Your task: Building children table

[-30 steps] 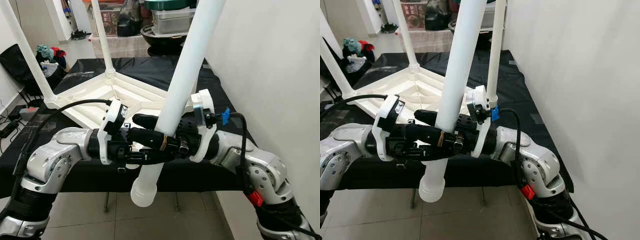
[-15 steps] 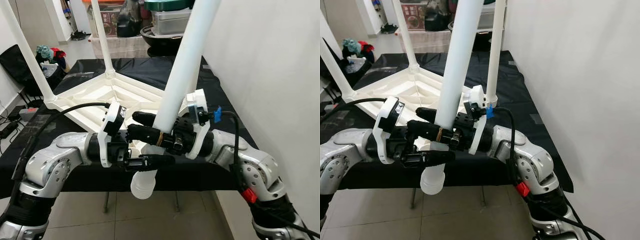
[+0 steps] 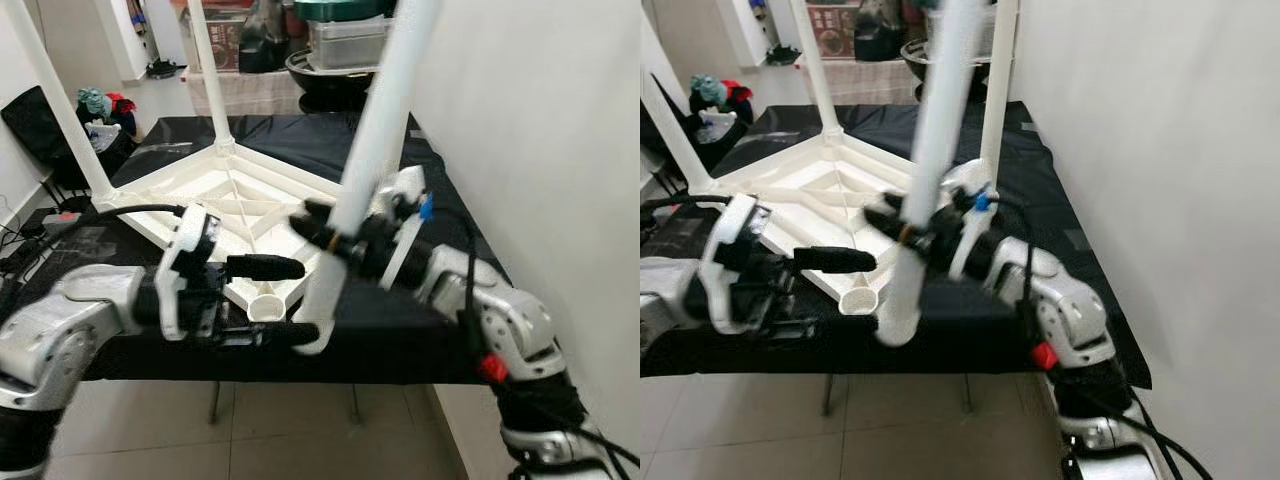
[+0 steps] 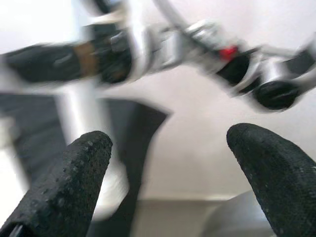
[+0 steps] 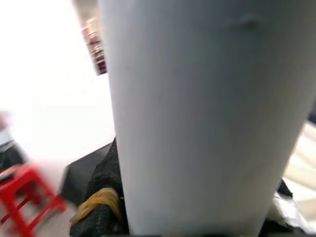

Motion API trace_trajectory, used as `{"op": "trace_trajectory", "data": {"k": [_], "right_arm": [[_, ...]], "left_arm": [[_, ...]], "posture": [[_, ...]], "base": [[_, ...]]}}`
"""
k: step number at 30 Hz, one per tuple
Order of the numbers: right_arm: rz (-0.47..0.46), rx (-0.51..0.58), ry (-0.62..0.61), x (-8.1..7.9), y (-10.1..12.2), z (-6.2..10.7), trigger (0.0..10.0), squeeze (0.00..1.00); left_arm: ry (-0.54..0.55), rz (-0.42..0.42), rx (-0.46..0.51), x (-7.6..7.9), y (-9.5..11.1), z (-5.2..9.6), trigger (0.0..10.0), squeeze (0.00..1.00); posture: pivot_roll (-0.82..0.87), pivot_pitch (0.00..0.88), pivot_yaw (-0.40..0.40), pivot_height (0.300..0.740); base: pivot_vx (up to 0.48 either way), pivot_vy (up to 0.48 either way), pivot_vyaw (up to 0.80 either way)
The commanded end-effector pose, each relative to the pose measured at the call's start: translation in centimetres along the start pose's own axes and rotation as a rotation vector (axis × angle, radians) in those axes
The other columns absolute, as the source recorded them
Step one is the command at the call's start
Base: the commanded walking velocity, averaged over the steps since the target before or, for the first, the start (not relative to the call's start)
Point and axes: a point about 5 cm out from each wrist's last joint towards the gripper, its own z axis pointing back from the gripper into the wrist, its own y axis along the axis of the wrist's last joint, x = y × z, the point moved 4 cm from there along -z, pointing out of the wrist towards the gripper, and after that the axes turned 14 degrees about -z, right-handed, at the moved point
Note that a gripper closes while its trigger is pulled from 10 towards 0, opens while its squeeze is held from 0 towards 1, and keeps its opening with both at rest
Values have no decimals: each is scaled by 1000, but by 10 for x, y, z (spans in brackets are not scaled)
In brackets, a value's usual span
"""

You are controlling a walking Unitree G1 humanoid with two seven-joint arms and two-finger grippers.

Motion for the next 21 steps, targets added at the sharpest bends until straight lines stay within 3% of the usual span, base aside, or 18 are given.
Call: {"op": "trace_trajectory", "data": {"k": [1, 3, 6, 7, 8, 10, 11, 12, 13, 14, 15, 16, 21], "right_arm": [[10, 41, 4, 0, 11, 0, 0, 0], [16, 40, 4, 0, 11, 1, 0, 0], [104, -68, 47, -6, -7, 4, 0, 0], [138, -114, 68, -10, -16, 3, 0, 0], [138, -114, 68, -10, -16, 3, 0, 0], [183, -174, 102, -18, -31, 0, 0, 0], [183, -174, 102, -18, -31, 0, 0, 0], [213, -212, 143, -26, -42, -4, 0, 0], [231, -231, 170, -32, -48, -6, 0, 0], [248, -246, 194, -37, -52, -9, 0, 0], [248, -246, 194, -37, -52, -9, 0, 0], [265, -256, 215, -42, -56, -12, 0, 0], [291, -264, 231, -45, -57, -15, 0, 0]], "left_arm": [[45, -16, -70, -4, -9, 10, 10000, 1000], [76, -24, -100, -8, -12, 16, 10000, 1000], [238, -146, -116, -39, 4, 30, 10000, 1000], [291, -195, -59, -53, 22, 29, 10000, 1000], [291, -195, -59, -53, 22, 29, 10000, 1000], [344, -259, 62, -68, 56, 25, 10000, 1000], [344, -259, 62, -68, 56, 25, 10000, 1000], [330, -284, 157, -72, 78, 15, 10000, 780], [310, -298, 214, -74, 91, 8, 10000, 780], [291, -291, 273, -77, 102, 0, 10000, 0], [291, -291, 273, -77, 102, 0, 10000, 0], [259, -268, 321, -80, 109, -10, 10000, 0], [176, -215, 337, -81, 105, -29, 10000, 0]], "posture": [[-47, 0, 7, 740], [-48, 0, 10, 740], [-46, 0, 9, 740], [-45, 0, 10, 740], [-45, 0, 10, 740], [-45, 0, 10, 740], [-45, 0, 10, 740], [-41, 0, 12, 740], [-41, 0, 12, 740], [-40, 0, 16, 740], [-40, 0, 16, 740], [-41, 0, 17, 740], [-44, 0, 24, 740]], "base": [[0, 0, 0], [0, 0, 0], [0, 0, 0], [0, 0, 0], [0, 0, 0], [0, 0, 0], [0, 0, 0], [0, 0, 0], [0, 0, 0], [0, 0, 0], [0, 0, 0], [0, 0, 0], [0, 0, 0]]}}
